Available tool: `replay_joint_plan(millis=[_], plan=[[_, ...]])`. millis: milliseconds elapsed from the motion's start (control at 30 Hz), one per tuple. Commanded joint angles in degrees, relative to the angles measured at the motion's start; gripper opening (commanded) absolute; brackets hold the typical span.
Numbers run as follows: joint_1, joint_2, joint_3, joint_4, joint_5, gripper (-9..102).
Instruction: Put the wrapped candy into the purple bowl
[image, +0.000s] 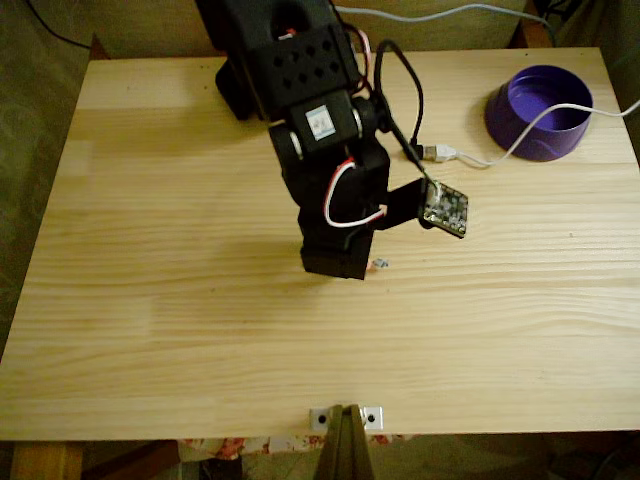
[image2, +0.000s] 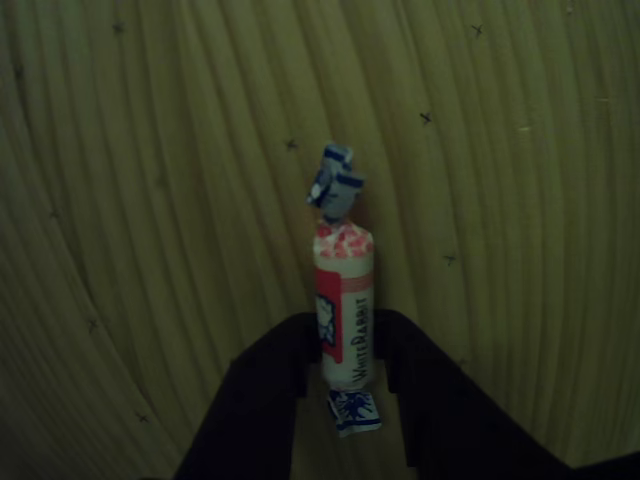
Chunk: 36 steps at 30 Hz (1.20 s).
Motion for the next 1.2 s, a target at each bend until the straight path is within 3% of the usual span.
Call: replay_joint_plan(millis=[0, 267, 700, 1167], plan=[[1.41, 6.33, -1.49, 1.14, 2.99, 0], [2.37, 19.51, -6.06, 2.46, 21.97, 1], [-5.27, 29.79, -24.79, 12.13, 46.76, 1], [-34.28, 32.52, -37.97, 23.12, 52.29, 1]])
